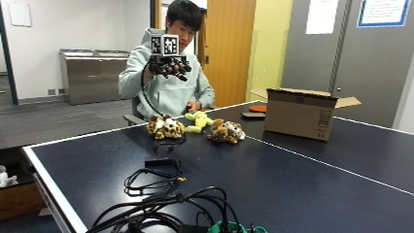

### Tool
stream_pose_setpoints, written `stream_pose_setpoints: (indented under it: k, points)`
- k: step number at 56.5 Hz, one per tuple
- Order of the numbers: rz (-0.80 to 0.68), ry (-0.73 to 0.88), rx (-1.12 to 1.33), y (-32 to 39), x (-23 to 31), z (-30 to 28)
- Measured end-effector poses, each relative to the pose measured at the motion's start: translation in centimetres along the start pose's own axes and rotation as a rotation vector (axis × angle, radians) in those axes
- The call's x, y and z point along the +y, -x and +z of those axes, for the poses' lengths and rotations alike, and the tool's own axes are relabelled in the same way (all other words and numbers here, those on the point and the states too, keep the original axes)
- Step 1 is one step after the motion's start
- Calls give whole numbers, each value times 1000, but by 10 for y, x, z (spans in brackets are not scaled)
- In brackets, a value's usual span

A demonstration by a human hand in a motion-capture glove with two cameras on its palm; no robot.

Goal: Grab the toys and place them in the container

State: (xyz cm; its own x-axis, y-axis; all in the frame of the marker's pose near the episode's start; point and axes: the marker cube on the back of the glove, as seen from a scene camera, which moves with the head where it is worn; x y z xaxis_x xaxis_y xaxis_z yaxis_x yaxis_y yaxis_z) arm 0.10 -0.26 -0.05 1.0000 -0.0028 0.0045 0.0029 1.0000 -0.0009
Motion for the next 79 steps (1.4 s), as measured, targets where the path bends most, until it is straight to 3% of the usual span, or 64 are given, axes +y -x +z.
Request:
stream_pose_setpoints:
  k: [16,31,40,58,72,79]
  points:
    - [-25,59,162,6,-25,-7]
    - [-126,78,133,55,-82,-19]
    - [-188,59,63,94,-137,31]
    - [-65,255,88,116,-191,186]
    - [-96,185,48,115,-194,199]
    - [-119,266,42,121,-191,192]
